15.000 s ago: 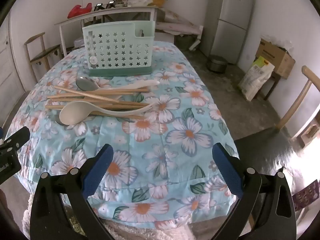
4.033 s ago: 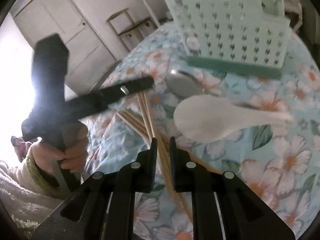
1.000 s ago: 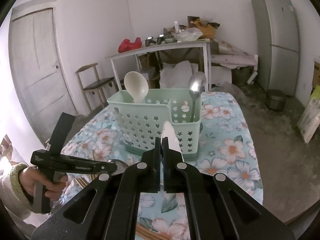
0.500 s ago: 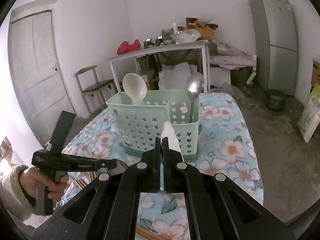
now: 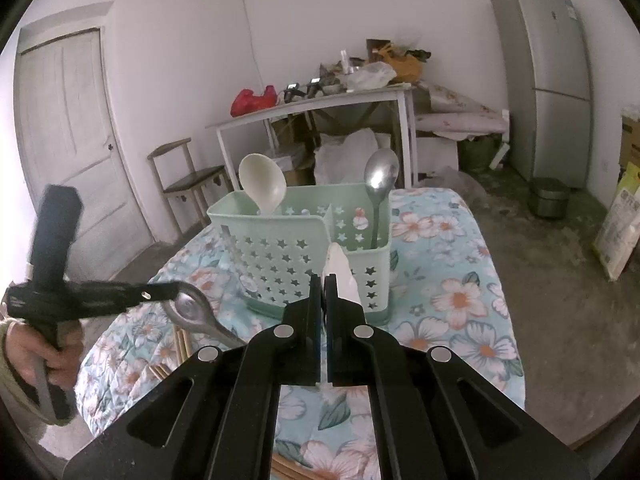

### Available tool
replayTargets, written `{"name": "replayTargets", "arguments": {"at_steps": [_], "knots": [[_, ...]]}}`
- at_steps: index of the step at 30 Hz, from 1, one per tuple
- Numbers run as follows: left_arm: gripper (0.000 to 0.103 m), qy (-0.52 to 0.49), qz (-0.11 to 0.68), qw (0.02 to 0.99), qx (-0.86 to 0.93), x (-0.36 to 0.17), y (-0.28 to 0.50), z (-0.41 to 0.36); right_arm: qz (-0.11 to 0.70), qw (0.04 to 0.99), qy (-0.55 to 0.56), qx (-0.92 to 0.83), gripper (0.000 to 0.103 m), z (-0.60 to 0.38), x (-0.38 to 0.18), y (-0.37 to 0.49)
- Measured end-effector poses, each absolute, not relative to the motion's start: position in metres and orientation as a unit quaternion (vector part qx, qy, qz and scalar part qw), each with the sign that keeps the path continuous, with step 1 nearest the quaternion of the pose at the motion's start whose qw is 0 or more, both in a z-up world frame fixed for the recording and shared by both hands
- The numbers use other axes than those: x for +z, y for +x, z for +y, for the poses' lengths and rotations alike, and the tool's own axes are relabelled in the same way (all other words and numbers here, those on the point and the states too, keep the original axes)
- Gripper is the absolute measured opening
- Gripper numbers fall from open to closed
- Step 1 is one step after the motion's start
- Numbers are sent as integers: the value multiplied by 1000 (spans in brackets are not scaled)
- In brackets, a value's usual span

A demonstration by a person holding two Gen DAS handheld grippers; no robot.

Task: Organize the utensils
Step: 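Lift the white spoon with the right tool while the left tool grasps the other metal spoon, then drop the metal spoon into the mint holder with the left tool while the right tool holds the white spoon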

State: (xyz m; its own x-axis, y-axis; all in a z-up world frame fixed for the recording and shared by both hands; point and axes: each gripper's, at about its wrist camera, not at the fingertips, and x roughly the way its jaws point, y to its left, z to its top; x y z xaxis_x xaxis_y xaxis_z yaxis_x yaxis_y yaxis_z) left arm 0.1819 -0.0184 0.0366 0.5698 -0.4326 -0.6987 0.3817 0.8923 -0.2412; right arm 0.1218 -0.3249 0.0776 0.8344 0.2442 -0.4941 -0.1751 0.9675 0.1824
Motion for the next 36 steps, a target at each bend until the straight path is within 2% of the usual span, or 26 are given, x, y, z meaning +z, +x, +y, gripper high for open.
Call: {"name": "replayTargets", "arguments": {"at_steps": [11,18,23,32,36], "knots": [[1,-50,276,935,-218,123,160,19,268,955,62,112,0,-322,78,123],[1,-17,206,961,-182,160,163,21,270,954,61,115,0,-320,77,125],[1,23,193,968,-158,158,175,12,271,954,60,115,0,-319,76,126],[1,166,173,965,-110,137,196,-32,271,954,60,115,0,-320,76,126],[2,184,181,959,-118,128,209,-49,271,954,59,116,0,-319,77,126]]}}
